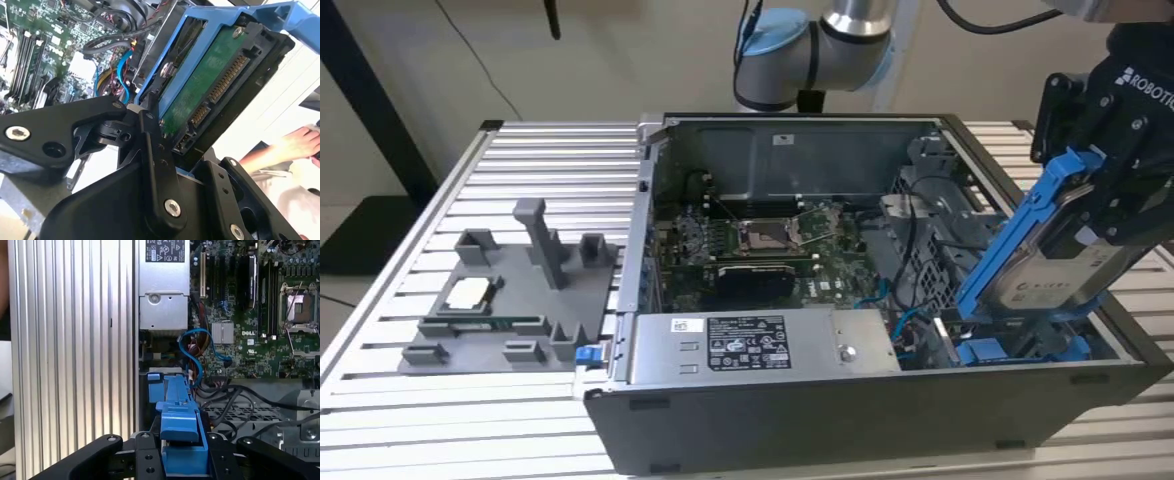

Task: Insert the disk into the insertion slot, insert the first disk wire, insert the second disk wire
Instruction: 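Insert the disk into the insertion slot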

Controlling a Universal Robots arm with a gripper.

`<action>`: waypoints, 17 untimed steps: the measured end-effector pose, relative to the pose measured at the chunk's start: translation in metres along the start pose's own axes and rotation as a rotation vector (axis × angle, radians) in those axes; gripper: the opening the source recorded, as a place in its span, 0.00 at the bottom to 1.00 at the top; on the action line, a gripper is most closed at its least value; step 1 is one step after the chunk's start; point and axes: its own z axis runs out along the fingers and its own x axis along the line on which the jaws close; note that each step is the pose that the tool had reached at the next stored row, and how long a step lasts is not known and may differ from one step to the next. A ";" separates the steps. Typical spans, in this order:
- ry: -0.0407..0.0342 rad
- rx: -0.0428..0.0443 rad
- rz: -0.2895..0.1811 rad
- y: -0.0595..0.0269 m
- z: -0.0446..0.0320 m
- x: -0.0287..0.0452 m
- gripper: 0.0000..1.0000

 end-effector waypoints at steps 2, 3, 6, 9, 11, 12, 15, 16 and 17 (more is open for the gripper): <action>0.0001 0.0002 0.000 0.0004 0.0020 0.0000 0.33; 0.0000 0.0003 0.000 0.0006 0.0030 0.0000 0.33; 0.0031 0.0006 0.000 0.0008 0.0066 0.0000 0.33; 0.0070 0.0007 0.000 0.0008 0.0100 0.0000 0.33; 0.0071 0.0008 0.000 0.0008 0.0120 -0.0001 0.33; 0.0070 0.0008 0.000 0.0008 0.0130 0.0000 0.33; 0.0070 0.0009 0.000 0.0007 0.0165 -0.0001 0.33; 0.0070 0.0012 0.000 0.0006 0.0178 0.0000 0.33; 0.0069 0.0015 0.000 0.0006 0.0189 -0.0001 0.33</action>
